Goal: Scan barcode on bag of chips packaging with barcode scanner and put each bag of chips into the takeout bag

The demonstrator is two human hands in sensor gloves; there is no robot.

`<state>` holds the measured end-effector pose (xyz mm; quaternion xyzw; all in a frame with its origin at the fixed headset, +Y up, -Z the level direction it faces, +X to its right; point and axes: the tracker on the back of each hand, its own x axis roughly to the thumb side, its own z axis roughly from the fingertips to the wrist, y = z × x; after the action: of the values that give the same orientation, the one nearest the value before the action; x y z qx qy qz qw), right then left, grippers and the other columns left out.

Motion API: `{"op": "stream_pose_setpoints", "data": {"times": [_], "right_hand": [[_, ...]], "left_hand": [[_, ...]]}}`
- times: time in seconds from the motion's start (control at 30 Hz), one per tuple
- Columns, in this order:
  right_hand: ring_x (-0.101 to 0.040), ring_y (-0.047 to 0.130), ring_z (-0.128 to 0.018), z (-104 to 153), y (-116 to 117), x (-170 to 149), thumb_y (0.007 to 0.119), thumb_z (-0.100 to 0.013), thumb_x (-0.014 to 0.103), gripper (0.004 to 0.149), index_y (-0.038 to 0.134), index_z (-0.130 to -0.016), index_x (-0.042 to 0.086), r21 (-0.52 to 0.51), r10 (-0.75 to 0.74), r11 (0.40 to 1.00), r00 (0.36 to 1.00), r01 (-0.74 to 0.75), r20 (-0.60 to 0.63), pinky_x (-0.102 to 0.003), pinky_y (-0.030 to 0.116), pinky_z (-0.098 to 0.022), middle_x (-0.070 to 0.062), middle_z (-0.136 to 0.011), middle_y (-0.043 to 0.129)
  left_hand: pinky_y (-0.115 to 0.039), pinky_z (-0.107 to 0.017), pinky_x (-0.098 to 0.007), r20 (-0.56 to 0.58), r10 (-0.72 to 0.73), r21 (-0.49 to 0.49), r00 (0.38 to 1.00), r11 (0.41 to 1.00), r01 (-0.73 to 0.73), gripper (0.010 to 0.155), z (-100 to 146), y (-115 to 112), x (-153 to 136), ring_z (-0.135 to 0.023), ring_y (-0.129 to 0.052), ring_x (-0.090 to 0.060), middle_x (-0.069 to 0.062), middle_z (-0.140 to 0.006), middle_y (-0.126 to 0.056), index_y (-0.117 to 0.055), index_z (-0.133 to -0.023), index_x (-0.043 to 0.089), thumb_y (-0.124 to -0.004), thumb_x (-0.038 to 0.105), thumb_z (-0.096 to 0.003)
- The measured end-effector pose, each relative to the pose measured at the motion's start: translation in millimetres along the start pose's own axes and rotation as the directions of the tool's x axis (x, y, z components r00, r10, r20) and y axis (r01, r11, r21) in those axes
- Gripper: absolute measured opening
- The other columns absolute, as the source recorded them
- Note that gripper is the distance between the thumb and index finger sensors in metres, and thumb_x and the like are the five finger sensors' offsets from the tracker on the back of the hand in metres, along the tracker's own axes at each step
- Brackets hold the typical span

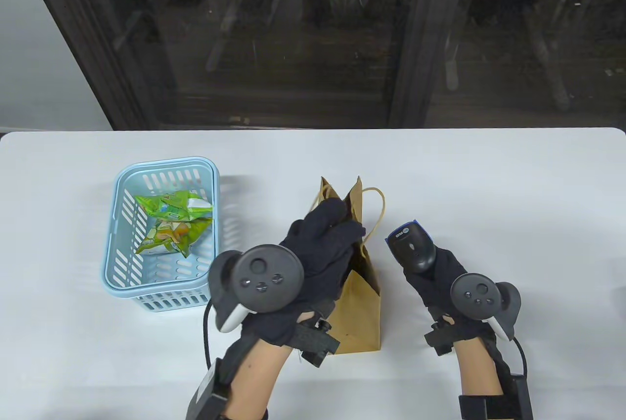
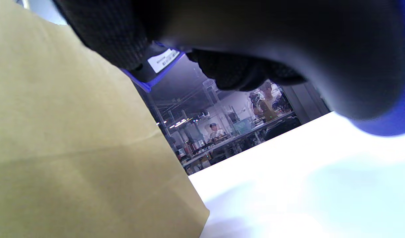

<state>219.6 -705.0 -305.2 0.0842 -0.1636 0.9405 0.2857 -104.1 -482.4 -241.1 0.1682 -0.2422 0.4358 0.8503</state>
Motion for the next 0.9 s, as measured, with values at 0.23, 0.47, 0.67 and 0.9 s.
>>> {"op": "stream_pose_setpoints", "data": {"times": [0.23, 0.47, 0.67, 0.9], "right_hand": [[-0.026, 0.095, -0.062, 0, -1, -2, 0.079, -0.057, 0.047, 0.050, 0.072, -0.095, 0.014, -0.003, -0.012, 1.000, 1.000, 0.012, -0.011, -0.040, 0.086, -0.045, -0.011, -0.089, 0.080], [-0.026, 0.095, -0.062, 0, 0, -1, 0.079, -0.057, 0.048, 0.051, 0.072, -0.095, 0.014, 0.011, -0.005, 1.000, 1.000, 0.005, -0.008, -0.040, 0.086, -0.045, -0.011, -0.089, 0.080], [-0.026, 0.095, -0.062, 1, 0, -1, 0.079, -0.057, 0.047, 0.050, 0.072, -0.095, 0.014, 0.020, -0.002, 1.000, 1.000, 0.002, -0.014, -0.040, 0.086, -0.045, -0.011, -0.089, 0.081], [-0.026, 0.095, -0.062, 0, -1, -2, 0.079, -0.057, 0.048, 0.051, 0.072, -0.095, 0.014, 0.016, -0.011, 1.000, 1.000, 0.011, -0.020, -0.041, 0.086, -0.045, -0.011, -0.089, 0.081]], "left_hand": [[-0.063, -0.068, -0.062, -0.272, 0.084, 0.171, 0.958, 0.985, -0.038, 0.039, -3, 70, -75, -0.091, -0.073, -0.040, -0.011, -0.108, -0.070, -0.083, -0.094, 0.015, -0.076, 0.012, -0.0557], [-0.059, -0.064, -0.067, -0.732, 0.113, 0.209, 0.672, 0.976, 0.064, 0.054, -1, 101, -217, -0.090, -0.068, -0.049, -0.020, -0.113, -0.056, -0.064, -0.107, 0.015, -0.078, 0.015, -0.0552], [-0.061, -0.062, -0.066, -0.886, 0.157, 0.210, 0.435, 0.975, 0.075, 0.067, 0, 101, -278, -0.087, -0.070, -0.049, -0.024, -0.111, -0.057, -0.047, -0.113, 0.019, -0.081, 0.019, -0.0553], [-0.078, -0.047, -0.060, -0.954, 0.198, 0.212, 0.226, 0.977, 0.036, 0.072, 1, 97, -319, -0.062, -0.094, -0.042, -0.023, -0.087, -0.088, -0.042, -0.113, 0.022, -0.084, 0.025, -0.0552]]}}
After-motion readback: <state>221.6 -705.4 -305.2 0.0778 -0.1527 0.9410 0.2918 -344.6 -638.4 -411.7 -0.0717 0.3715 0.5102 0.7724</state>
